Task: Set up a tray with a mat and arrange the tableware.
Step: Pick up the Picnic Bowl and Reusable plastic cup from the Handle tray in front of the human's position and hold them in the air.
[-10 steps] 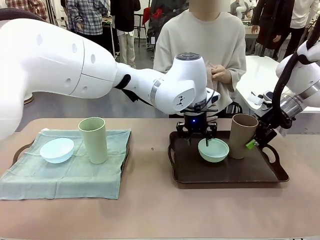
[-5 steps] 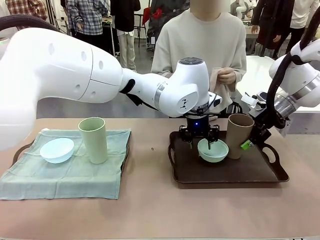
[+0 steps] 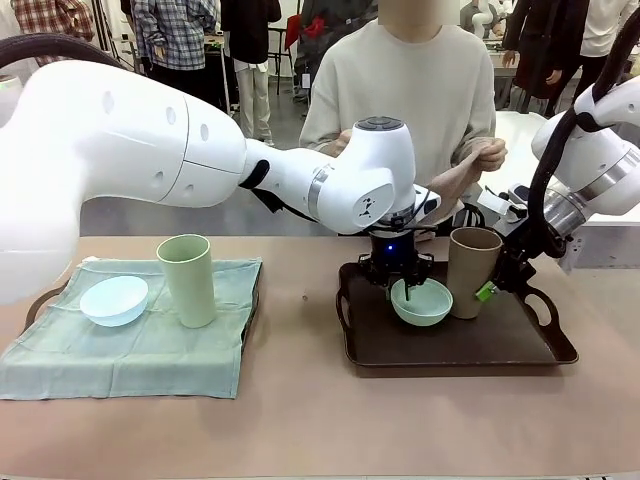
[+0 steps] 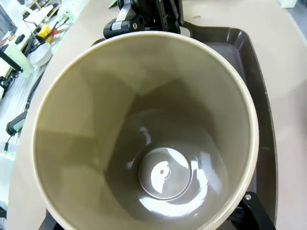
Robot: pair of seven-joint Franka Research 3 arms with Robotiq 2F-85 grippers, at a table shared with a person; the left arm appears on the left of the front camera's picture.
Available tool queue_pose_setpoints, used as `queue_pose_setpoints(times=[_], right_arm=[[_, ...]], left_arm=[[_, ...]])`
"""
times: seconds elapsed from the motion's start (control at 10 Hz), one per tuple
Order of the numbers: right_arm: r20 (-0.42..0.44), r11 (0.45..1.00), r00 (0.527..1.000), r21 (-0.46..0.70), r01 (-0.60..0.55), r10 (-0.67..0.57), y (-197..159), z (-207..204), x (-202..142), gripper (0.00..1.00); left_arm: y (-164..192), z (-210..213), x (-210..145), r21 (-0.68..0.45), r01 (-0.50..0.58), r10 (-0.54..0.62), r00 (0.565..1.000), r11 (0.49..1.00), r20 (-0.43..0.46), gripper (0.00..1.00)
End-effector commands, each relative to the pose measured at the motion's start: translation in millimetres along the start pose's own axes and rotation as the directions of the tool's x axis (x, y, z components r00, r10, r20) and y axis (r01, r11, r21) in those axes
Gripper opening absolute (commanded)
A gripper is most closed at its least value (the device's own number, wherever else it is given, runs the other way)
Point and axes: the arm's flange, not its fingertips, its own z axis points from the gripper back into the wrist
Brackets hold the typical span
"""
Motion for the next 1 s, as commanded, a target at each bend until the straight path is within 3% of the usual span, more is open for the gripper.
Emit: queue_pose_setpoints(times=[0.0,0.1,0.2,0.3,0.4,0.5,0.7,0.9], right_arm=[[-0.025,1.000,0.999,0.000,-0.021,0.021,-3,-6,-7,0.00],[-0.024,1.000,0.999,-0.004,-0.023,0.023,-3,-5,-7,0.23],[-0.023,1.000,0.999,-0.008,-0.025,0.025,-3,-5,-8,0.22],[-0.021,1.000,0.999,-0.012,-0.027,0.026,-3,-5,-9,0.00],[-0.021,0.999,0.999,-0.019,-0.027,0.026,-3,-5,-9,0.22],[-0.020,0.999,0.999,-0.027,-0.026,0.025,0,-1,-7,0.00],[-0.045,1.000,0.999,-0.023,0.001,-0.002,38,27,21,0.00],[-0.084,0.995,0.996,-0.091,-0.026,0.019,83,64,61,0.00]], left_arm=[[0,4,4,-0.002,0.012,-0.012,1.000,1.000,-0.017,0.00],[0,5,4,0.000,0.012,-0.012,1.000,1.000,-0.016,0.00],[0,6,2,0.003,0.011,-0.011,1.000,1.000,-0.014,0.00],[1,7,2,0.006,0.010,-0.010,1.000,1.000,-0.013,0.00],[2,9,2,0.009,0.010,-0.010,1.000,1.000,-0.011,0.00],[3,14,0,0.018,0.005,-0.005,1.000,1.000,-0.014,0.00],[4,48,-11,0.069,0.005,-0.003,1.000,0.998,-0.024,0.00],[-3,104,-21,0.088,0.003,-0.007,0.999,0.996,0.047,0.00]])
